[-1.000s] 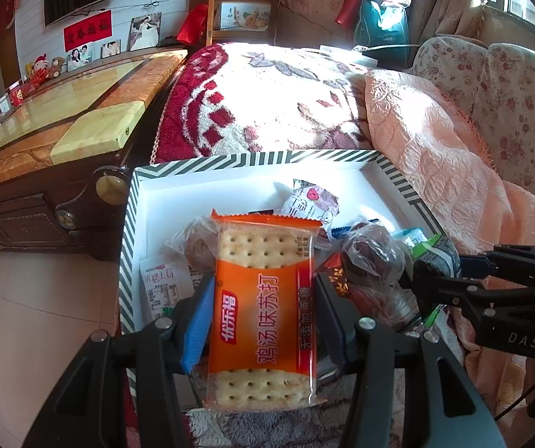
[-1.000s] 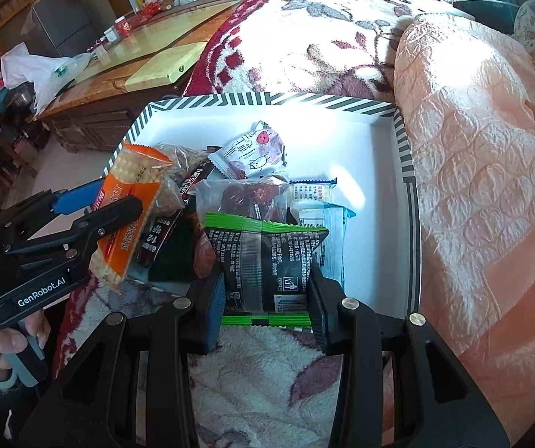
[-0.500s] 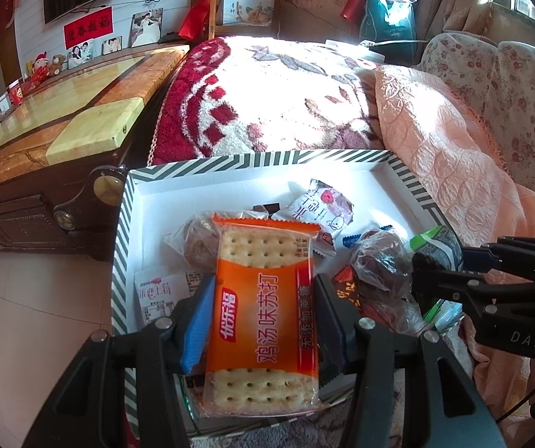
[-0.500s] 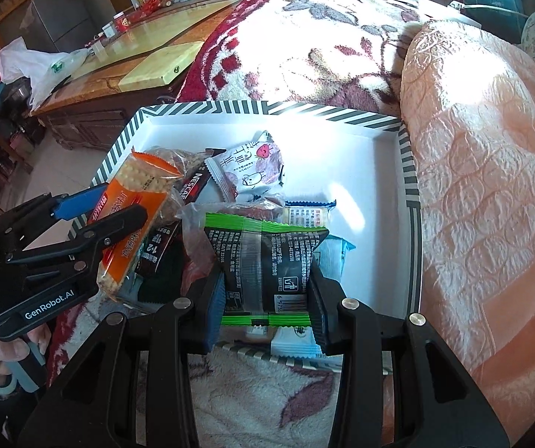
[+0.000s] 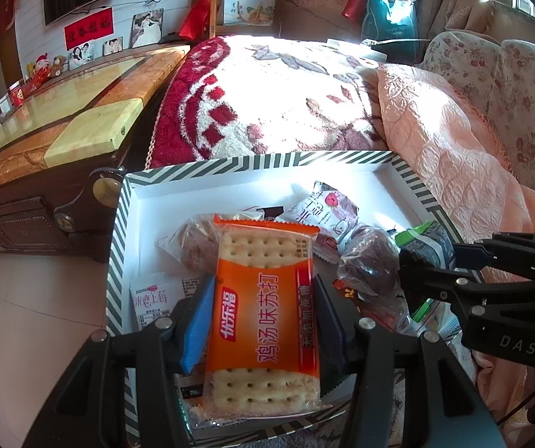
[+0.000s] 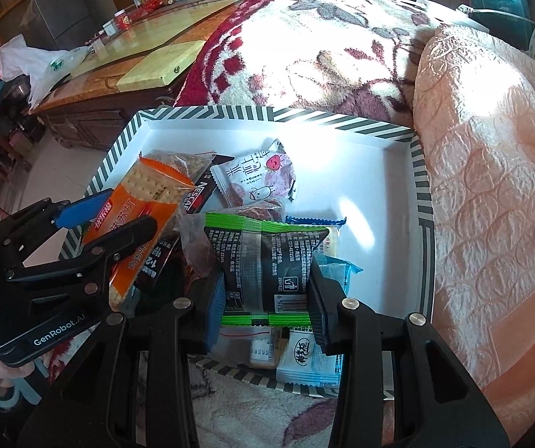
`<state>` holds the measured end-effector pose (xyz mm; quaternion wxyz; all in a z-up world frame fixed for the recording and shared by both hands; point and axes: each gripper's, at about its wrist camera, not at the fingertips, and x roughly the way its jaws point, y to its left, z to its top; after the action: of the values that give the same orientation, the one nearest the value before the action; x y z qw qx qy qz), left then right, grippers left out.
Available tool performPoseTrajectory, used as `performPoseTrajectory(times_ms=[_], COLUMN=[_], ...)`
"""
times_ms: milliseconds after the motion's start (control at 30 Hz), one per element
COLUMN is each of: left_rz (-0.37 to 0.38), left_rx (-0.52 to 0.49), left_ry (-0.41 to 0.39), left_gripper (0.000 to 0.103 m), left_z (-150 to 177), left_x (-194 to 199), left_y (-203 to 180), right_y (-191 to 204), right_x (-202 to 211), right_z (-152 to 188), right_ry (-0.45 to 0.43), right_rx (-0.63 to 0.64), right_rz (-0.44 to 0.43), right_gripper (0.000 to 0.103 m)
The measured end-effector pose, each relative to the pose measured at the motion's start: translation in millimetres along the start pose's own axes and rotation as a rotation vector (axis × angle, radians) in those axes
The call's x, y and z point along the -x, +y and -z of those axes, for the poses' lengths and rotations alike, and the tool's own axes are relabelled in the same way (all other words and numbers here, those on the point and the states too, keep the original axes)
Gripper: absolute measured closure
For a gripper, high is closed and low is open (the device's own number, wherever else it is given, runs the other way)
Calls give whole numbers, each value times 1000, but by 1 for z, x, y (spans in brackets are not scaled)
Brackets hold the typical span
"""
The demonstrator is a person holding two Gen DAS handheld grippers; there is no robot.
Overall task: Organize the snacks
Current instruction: 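Carry the orange cracker pack and green-black packet into the box and release both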
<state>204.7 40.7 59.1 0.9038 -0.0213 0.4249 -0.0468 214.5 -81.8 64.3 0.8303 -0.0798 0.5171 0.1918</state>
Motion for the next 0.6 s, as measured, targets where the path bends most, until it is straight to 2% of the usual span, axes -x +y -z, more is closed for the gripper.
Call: performPoseTrajectory(times_ms=[167,233,300,367,500,600], left_rz=[-1,-6,-14,-25,-28,-33], left_rx=[6,12,15,18,48,63], left_ry=[2,10,13,1,-31,-53], left_gripper=[46,40,34,31,21,18], left_z=[2,2,2,1,-4,-6], left_x=[-1,-3,-3,0,11,23], left_y=[1,2,3,4,9,13], right_y=[-1,-2,-3,-4,-4,-4], right_x=[0,1,2,4,11,18], right_z=[0,0,0,1,1,1], right_ry=[8,11,9,6,-11,-25], right_rx=[-7,-20,-26,-29,-36,-41], right_rz=[-2,-7,-10,-5,-14,-14], right_gripper=[63,62,52,48,48,46])
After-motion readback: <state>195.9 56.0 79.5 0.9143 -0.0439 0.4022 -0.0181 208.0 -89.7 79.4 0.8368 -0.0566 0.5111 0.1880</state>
